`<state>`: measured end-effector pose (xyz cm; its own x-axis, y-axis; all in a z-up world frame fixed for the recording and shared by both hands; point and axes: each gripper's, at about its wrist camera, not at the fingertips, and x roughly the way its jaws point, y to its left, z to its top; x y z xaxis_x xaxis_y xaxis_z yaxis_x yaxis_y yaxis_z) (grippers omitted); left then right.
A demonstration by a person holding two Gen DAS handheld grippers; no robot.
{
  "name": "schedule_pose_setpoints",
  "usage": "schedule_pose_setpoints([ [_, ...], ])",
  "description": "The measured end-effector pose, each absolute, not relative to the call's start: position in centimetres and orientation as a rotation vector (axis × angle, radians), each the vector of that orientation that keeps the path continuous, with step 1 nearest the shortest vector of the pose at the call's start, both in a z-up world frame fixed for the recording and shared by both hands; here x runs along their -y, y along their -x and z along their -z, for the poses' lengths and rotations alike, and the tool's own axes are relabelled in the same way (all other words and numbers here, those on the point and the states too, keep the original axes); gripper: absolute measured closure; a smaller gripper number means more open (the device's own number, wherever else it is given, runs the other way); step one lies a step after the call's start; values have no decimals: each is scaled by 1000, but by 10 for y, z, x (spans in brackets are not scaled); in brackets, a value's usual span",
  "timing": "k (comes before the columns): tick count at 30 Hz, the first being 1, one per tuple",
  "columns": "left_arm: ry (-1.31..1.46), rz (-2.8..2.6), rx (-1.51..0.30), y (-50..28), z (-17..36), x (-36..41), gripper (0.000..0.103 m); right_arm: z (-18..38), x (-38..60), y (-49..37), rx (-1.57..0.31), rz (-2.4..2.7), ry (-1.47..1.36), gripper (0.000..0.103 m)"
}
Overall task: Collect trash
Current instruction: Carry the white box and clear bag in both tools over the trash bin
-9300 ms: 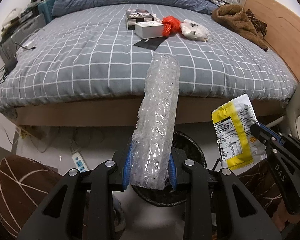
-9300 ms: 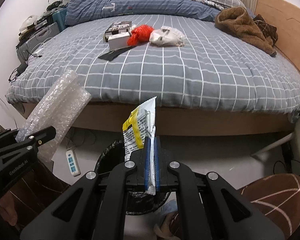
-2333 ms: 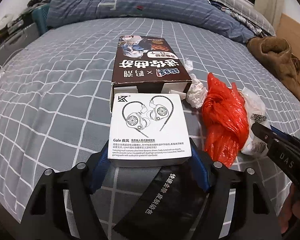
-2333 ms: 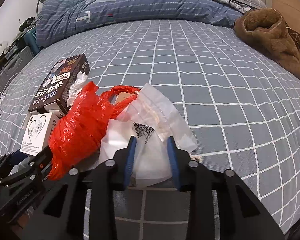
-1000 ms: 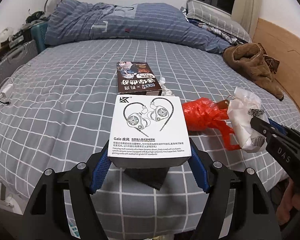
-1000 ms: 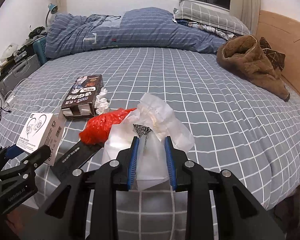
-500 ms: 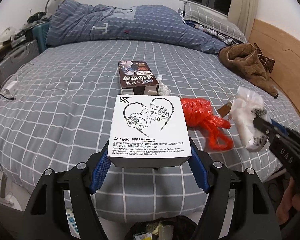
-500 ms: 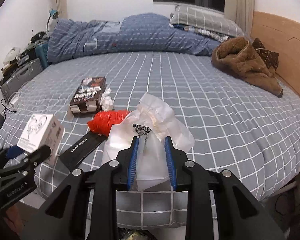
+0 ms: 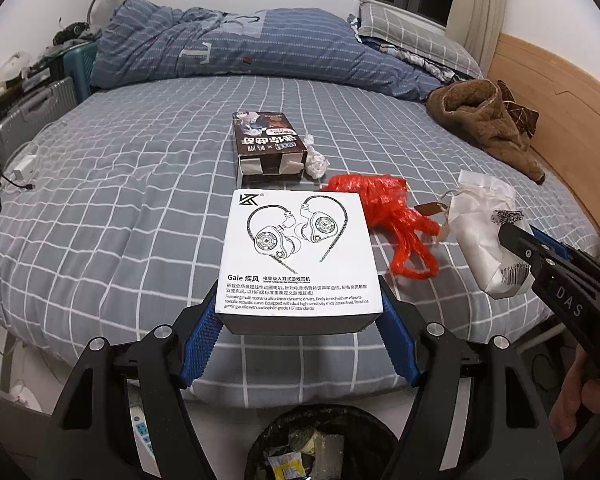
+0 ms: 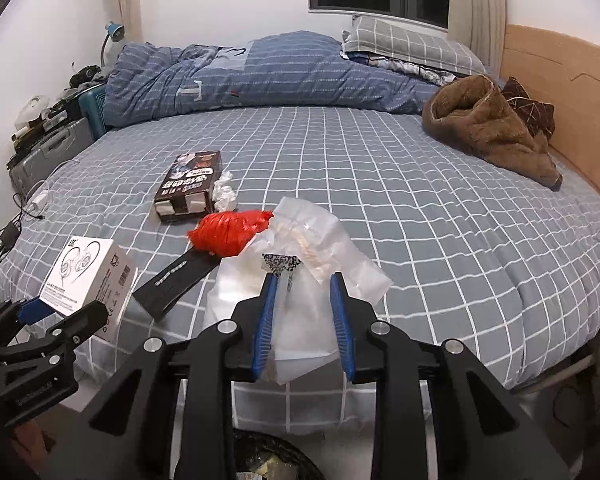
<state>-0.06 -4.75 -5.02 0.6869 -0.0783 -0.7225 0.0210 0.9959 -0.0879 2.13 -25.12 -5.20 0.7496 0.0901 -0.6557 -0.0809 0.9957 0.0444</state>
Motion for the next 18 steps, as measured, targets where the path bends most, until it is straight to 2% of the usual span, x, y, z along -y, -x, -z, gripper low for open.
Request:
schedule_pose_setpoints([
  [18, 72, 69, -838, 67, 54, 51, 33, 57, 237, 59, -743, -130, 18, 77],
])
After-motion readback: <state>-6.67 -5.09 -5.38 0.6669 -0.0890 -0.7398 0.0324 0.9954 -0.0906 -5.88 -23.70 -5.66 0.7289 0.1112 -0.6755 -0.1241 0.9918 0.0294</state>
